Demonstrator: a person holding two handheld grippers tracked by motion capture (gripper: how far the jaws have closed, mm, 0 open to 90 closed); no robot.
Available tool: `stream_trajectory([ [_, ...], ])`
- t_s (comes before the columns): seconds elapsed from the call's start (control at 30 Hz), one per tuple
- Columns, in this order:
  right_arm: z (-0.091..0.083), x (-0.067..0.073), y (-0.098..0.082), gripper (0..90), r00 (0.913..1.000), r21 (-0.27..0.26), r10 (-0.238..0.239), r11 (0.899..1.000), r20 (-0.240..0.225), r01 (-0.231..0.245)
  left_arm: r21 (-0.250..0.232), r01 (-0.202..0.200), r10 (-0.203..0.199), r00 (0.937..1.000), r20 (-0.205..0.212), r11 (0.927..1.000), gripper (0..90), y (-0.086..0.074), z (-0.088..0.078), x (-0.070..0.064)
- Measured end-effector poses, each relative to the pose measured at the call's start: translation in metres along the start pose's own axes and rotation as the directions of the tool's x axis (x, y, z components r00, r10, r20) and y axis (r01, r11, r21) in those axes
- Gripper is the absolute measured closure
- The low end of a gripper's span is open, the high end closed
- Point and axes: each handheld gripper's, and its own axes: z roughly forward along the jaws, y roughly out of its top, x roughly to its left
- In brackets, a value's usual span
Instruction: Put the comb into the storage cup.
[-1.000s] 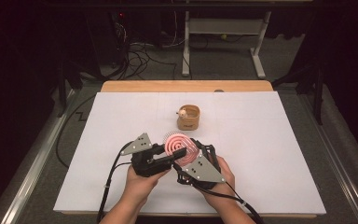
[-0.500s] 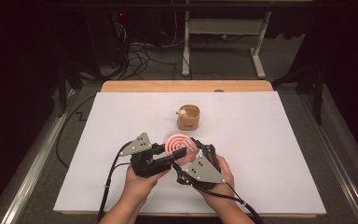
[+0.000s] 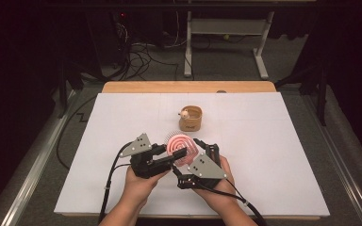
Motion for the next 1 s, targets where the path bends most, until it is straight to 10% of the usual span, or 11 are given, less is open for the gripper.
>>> stream_trajectory([
  [1.0, -0.004, -0.006, -0.005, 0.2, 0.9960, -0.021, 0.055, 0.998, -0.070, -0.057, -0.020, -0.107, 0.104, 0.9871, -0.121, 0.9940, 63.5, 0.008, -0.021, 0.002],
])
